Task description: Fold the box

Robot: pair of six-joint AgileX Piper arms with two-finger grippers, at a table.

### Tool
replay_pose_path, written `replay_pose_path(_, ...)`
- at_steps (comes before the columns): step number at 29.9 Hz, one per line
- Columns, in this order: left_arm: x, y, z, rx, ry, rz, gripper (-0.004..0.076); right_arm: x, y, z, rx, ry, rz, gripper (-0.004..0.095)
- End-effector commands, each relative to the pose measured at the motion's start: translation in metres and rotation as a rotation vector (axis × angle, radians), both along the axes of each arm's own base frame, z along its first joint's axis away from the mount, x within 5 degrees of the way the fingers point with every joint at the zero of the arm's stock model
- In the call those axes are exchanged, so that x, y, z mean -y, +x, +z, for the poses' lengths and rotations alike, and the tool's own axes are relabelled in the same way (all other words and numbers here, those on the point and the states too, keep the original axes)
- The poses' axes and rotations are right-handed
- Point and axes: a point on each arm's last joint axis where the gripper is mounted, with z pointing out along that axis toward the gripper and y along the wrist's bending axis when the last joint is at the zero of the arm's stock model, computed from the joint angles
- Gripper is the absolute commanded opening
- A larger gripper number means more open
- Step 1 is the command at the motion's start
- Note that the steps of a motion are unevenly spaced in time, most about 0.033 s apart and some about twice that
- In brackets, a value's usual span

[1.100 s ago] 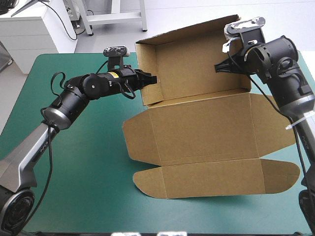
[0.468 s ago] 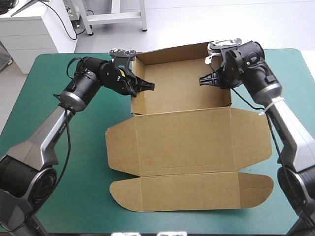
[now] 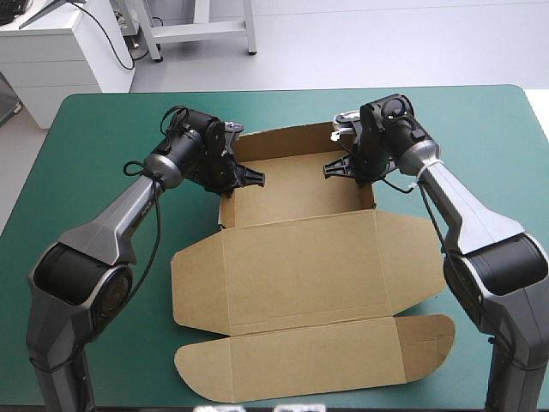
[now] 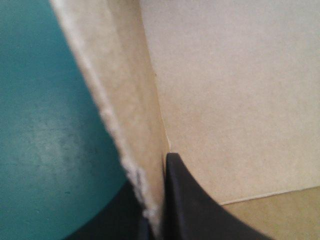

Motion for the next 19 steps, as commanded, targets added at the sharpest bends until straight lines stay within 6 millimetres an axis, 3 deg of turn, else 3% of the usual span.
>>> replay_pose_path(1,0.007,-0.011,0.031,0.074,-0.056,-0.050,-0.0008,-0.010,-0.010,0.027,0.035,0.125,0.056,-0.0021)
replay_pose_path(10,0.007,-0.011,0.031,0.075,-0.054,-0.050,-0.0008,0.007,-0.003,0.026,0.030,0.138,0.013,-0.0021)
replay_pose_path(19,0.010,-0.007,0.023,0.063,-0.058,-0.050,-0.0001,0.011,0.003,0.016,0.018,0.107,0.018,-0.0018)
